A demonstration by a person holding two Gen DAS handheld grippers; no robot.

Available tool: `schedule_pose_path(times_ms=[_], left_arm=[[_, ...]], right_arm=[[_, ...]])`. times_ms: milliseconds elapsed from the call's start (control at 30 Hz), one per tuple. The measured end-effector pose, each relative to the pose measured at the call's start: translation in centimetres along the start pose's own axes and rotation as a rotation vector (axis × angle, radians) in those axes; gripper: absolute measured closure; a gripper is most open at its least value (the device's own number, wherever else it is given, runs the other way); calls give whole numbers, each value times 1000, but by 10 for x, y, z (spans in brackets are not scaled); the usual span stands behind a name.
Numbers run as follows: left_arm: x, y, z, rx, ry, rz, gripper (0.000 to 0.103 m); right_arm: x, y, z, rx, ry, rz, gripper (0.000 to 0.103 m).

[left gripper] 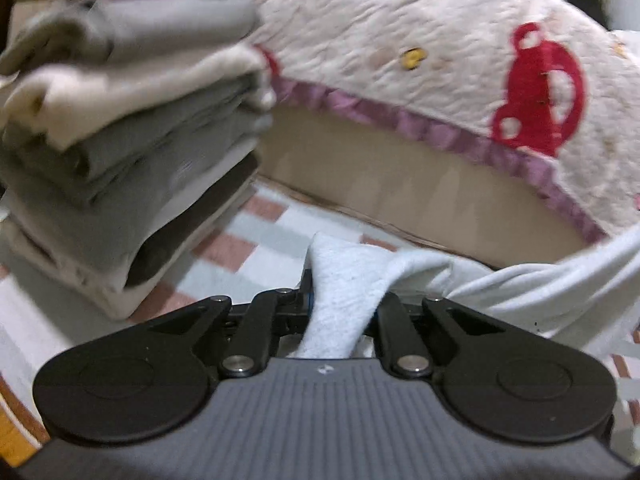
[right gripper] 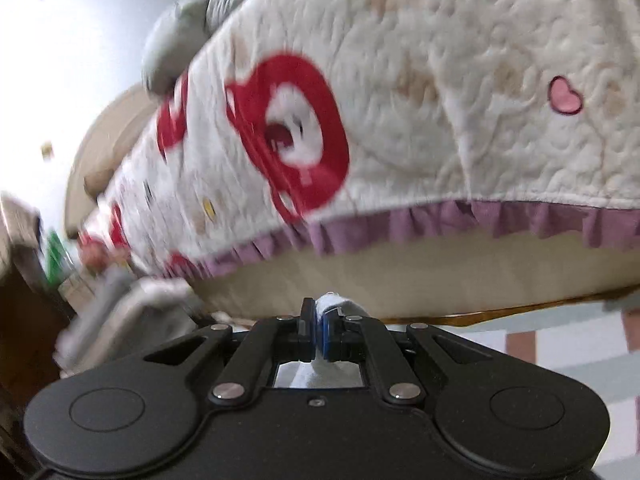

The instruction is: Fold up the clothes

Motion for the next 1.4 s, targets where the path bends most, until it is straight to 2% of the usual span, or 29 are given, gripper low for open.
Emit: schedule_pose_path(times_ms=[33, 100, 200, 300, 367, 433, 500, 567, 600, 667, 733, 767, 800, 933, 1033, 1133, 1200, 1333, 1400], left_arm=[[-6, -4, 6, -8, 25, -4, 94], [-16, -5, 16, 11, 39, -8, 93], [-32, 20, 29, 119, 21, -65, 93], [-46, 71, 41, 264, -12, -120, 92], [-54, 109, 48, 362, -38, -155, 88], [-68, 131, 48, 411, -60, -256, 81], [-83, 147, 47, 434, -89, -369, 78], [-96, 157, 46, 432, -124, -464, 71], [-96, 165, 42, 451, -145, -473, 66], [-96, 179, 36, 489, -188, -490, 62], [-93, 185, 34, 494, -239, -483, 71], [-93, 182, 36, 478, -245, -461, 93], [-92, 178, 38, 461, -251, -439, 96], [-84, 136, 63, 307, -329, -341, 97], [-71, 87, 95, 164, -389, -229, 97], [-62, 38, 121, 62, -444, -232, 97], [-59, -1, 138, -8, -472, -253, 97], [-62, -73, 181, -154, -508, -271, 97], [-67, -104, 208, -220, -521, -277, 97]], right_arm=[[10, -3, 11, -14, -34, -26, 97], [30, 2, 31, -26, -60, 6, 97], [40, 29, 54, -26, -19, 80, 97], [13, 41, 76, -55, 104, 102, 97], [-6, 32, 89, -88, 243, 206, 98], [-23, 21, 103, -124, 358, 297, 98], [-28, 12, 119, -166, 281, 273, 98], [-33, 14, 127, -175, 248, 278, 98], [-38, 20, 128, -174, 246, 299, 98], [-54, 31, 128, -161, 238, 283, 98], [-79, 43, 126, -136, 220, 190, 98], [-87, 50, 124, -118, 221, 173, 98], [-95, 58, 122, -100, 223, 157, 98], [-107, 81, 108, -29, 234, 219, 98], [-91, 76, 105, -2, 160, 235, 98], [-54, 43, 109, 22, 115, 235, 98], [-15, 11, 120, 5, 68, 261, 98], [69, -50, 157, -107, -93, 318, 98], [105, -78, 179, -172, -145, 338, 98]])
Point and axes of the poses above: each gripper's, at about its wrist camera, not at the fingertips, and z roughly against the way its jaws point, x to its left, y to its underside, the point moved 9 cm from there along -z, roughly the way its jaws point, and after that the axes turned 3 degrees about -z, right-handed, at the moved point
